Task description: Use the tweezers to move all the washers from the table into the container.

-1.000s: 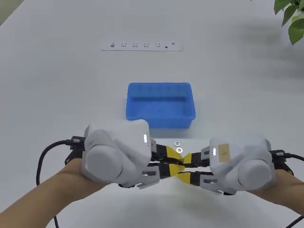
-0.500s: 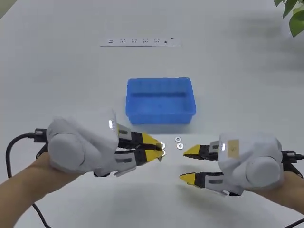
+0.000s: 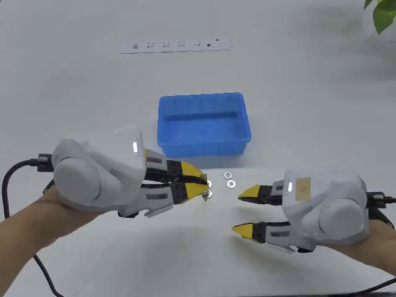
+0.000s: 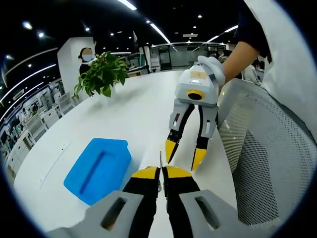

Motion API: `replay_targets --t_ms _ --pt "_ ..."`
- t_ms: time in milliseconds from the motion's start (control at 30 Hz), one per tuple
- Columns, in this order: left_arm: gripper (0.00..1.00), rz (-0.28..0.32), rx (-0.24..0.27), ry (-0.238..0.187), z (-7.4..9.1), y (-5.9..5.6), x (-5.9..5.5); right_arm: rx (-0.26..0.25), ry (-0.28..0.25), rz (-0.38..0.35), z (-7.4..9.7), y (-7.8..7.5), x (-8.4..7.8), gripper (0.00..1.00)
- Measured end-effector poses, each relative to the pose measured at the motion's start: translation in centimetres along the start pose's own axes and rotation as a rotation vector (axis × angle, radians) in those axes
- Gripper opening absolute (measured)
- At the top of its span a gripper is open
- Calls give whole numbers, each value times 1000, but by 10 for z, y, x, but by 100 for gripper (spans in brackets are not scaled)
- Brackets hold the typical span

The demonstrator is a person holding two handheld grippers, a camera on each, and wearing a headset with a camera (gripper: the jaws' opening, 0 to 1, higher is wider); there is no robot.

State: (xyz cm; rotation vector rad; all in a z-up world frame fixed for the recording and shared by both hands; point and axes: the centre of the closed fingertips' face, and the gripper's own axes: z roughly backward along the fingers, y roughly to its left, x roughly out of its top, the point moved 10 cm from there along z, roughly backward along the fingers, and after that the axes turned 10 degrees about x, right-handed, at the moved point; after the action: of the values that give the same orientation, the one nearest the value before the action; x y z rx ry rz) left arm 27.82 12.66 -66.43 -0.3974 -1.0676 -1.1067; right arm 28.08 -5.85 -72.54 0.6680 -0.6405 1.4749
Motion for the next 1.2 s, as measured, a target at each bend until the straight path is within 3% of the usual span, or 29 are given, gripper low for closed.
replay_targets --t_ms 567,1200 --pt "7 4 -13 -20 -7 4 3 5 1 -23 -2 0 -7 31" --pt "7 48 -21 -31 -8 11 -6 16 3 -27 -3 -4 -10 30"
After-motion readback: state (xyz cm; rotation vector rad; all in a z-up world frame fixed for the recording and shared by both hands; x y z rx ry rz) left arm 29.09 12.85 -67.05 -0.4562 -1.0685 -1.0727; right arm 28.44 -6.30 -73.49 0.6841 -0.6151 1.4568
